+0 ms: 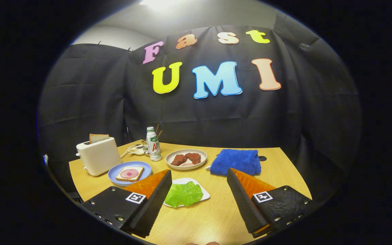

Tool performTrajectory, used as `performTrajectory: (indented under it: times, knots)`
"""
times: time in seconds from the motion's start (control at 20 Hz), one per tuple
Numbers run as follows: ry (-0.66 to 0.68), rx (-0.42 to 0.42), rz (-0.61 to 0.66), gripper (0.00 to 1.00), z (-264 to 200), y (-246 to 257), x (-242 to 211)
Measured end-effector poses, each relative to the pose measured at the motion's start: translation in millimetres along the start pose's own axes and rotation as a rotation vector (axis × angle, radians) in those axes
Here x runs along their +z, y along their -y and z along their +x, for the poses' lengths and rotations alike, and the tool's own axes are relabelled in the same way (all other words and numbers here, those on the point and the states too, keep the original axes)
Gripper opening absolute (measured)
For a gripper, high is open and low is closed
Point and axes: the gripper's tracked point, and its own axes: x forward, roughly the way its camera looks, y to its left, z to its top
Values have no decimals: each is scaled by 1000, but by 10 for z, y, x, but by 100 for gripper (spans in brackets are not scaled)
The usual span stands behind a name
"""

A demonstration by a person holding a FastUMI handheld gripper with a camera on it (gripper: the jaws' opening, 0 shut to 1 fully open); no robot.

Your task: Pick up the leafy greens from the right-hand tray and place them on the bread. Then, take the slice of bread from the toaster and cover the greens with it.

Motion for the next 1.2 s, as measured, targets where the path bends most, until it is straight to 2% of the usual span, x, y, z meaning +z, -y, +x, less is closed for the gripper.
performTrajectory:
  times: [0.15, 0.4, 0.75, 1.2]
  knots:
    - [-12, 33, 8, 99, 96, -174, -41]
    - [-127, 85, 19, 99, 378, -419, -263]
    - [-333, 59, -15, 99, 826, -424, -769]
    - [-432, 73, -28, 99, 1072, -490, -1035]
